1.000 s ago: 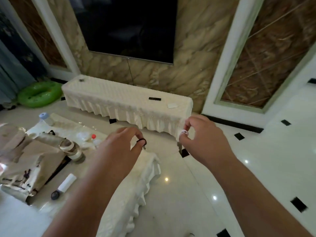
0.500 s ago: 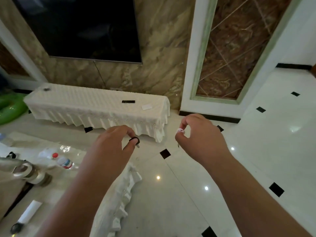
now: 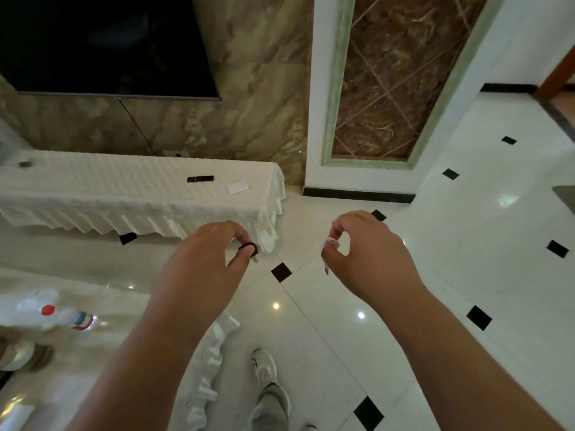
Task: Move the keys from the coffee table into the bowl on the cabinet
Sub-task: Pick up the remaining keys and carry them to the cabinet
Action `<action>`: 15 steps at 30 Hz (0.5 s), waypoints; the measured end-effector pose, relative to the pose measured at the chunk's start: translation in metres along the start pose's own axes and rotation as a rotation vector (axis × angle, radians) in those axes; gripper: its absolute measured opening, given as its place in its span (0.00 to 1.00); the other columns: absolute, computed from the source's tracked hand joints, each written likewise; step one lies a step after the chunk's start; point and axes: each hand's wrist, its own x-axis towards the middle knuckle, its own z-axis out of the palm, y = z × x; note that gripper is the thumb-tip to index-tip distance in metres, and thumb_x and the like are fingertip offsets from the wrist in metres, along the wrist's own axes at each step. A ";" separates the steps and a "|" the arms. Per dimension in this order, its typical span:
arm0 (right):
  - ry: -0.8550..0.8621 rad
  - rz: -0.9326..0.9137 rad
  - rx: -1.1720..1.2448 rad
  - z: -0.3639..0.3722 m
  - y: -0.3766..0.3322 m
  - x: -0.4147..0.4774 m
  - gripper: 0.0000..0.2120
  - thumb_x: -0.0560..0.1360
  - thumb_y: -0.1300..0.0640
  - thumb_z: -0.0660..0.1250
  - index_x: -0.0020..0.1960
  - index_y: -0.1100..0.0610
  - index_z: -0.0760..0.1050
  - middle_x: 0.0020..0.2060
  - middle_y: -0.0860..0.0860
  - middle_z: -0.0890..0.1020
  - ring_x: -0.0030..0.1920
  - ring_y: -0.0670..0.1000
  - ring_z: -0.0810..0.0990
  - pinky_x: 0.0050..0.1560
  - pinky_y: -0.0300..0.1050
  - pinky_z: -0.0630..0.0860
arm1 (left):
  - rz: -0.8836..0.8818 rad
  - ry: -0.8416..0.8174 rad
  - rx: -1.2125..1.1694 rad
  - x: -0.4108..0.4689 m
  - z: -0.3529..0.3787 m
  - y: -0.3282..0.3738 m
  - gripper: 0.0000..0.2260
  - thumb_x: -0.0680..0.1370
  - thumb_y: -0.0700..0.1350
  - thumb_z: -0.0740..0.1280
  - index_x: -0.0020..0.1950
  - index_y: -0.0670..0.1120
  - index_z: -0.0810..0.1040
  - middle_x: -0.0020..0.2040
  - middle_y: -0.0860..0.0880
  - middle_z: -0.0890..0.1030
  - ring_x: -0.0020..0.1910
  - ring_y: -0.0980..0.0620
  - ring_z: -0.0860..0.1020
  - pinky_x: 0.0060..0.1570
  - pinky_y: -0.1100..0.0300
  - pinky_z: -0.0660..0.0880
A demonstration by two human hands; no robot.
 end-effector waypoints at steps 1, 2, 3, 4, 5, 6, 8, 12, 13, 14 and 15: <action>-0.003 0.006 -0.005 0.001 0.002 0.006 0.04 0.75 0.47 0.64 0.45 0.45 0.71 0.49 0.43 0.75 0.48 0.46 0.74 0.50 0.45 0.71 | -0.005 -0.006 -0.009 0.009 0.005 -0.002 0.02 0.76 0.54 0.69 0.44 0.60 0.76 0.47 0.63 0.77 0.42 0.66 0.73 0.41 0.73 0.62; -0.002 0.012 -0.010 0.002 0.004 0.014 0.04 0.75 0.47 0.64 0.45 0.45 0.71 0.48 0.43 0.75 0.47 0.45 0.74 0.49 0.45 0.72 | -0.011 -0.015 -0.022 0.017 0.010 -0.004 0.02 0.76 0.54 0.69 0.45 0.60 0.77 0.47 0.63 0.77 0.43 0.64 0.74 0.41 0.73 0.62; 0.000 0.017 -0.017 0.003 0.006 0.023 0.03 0.75 0.47 0.64 0.45 0.45 0.72 0.48 0.43 0.75 0.47 0.45 0.74 0.49 0.45 0.72 | -0.014 -0.025 -0.035 0.027 0.015 -0.006 0.02 0.76 0.54 0.69 0.45 0.61 0.77 0.48 0.63 0.77 0.44 0.63 0.74 0.41 0.71 0.63; 0.001 0.024 -0.025 0.004 0.008 0.031 0.03 0.75 0.47 0.64 0.45 0.45 0.72 0.48 0.43 0.75 0.47 0.46 0.74 0.48 0.45 0.72 | -0.015 -0.037 -0.048 0.037 0.020 -0.009 0.02 0.76 0.54 0.69 0.45 0.61 0.76 0.48 0.63 0.77 0.46 0.62 0.74 0.41 0.69 0.65; 0.001 0.037 -0.035 0.006 0.008 0.040 0.03 0.75 0.47 0.64 0.45 0.45 0.72 0.48 0.43 0.75 0.47 0.46 0.74 0.48 0.45 0.72 | -0.016 -0.049 -0.064 0.048 0.024 -0.012 0.02 0.76 0.54 0.68 0.46 0.61 0.76 0.48 0.63 0.77 0.46 0.62 0.75 0.41 0.67 0.66; 0.001 0.049 -0.046 0.007 0.009 0.050 0.03 0.75 0.47 0.65 0.45 0.45 0.72 0.48 0.42 0.75 0.47 0.46 0.75 0.47 0.45 0.71 | -0.014 -0.058 -0.083 0.059 0.027 -0.014 0.02 0.76 0.54 0.68 0.46 0.61 0.76 0.48 0.64 0.77 0.44 0.62 0.75 0.40 0.66 0.66; -0.002 0.065 -0.074 0.010 0.007 0.072 0.04 0.75 0.46 0.65 0.45 0.45 0.73 0.48 0.42 0.75 0.46 0.46 0.75 0.45 0.43 0.69 | -0.013 -0.075 -0.110 0.084 0.031 -0.021 0.03 0.76 0.55 0.68 0.46 0.61 0.75 0.47 0.64 0.76 0.42 0.64 0.75 0.38 0.69 0.65; 0.026 0.023 -0.126 0.014 -0.009 0.122 0.04 0.75 0.46 0.65 0.45 0.46 0.74 0.48 0.42 0.76 0.45 0.45 0.74 0.44 0.43 0.68 | -0.009 -0.087 -0.145 0.139 0.035 -0.035 0.02 0.77 0.55 0.67 0.47 0.61 0.75 0.47 0.64 0.75 0.44 0.68 0.72 0.39 0.72 0.63; 0.033 0.007 -0.129 0.016 -0.015 0.135 0.03 0.75 0.47 0.65 0.46 0.46 0.74 0.49 0.43 0.76 0.45 0.45 0.74 0.45 0.44 0.69 | -0.014 -0.093 -0.148 0.153 0.035 -0.040 0.02 0.77 0.55 0.67 0.47 0.61 0.75 0.46 0.64 0.75 0.44 0.68 0.72 0.39 0.71 0.64; 0.037 -0.006 -0.128 0.018 -0.022 0.148 0.03 0.75 0.47 0.65 0.46 0.46 0.74 0.49 0.43 0.77 0.46 0.46 0.74 0.46 0.45 0.69 | -0.014 -0.098 -0.143 0.166 0.034 -0.044 0.03 0.77 0.55 0.67 0.46 0.62 0.74 0.46 0.65 0.74 0.44 0.68 0.72 0.39 0.71 0.64; 0.039 -0.020 -0.127 0.021 -0.028 0.160 0.03 0.75 0.47 0.65 0.46 0.46 0.74 0.50 0.43 0.77 0.47 0.46 0.74 0.46 0.45 0.70 | -0.008 -0.102 -0.133 0.178 0.033 -0.048 0.03 0.77 0.55 0.67 0.46 0.63 0.73 0.45 0.65 0.73 0.43 0.67 0.72 0.39 0.71 0.64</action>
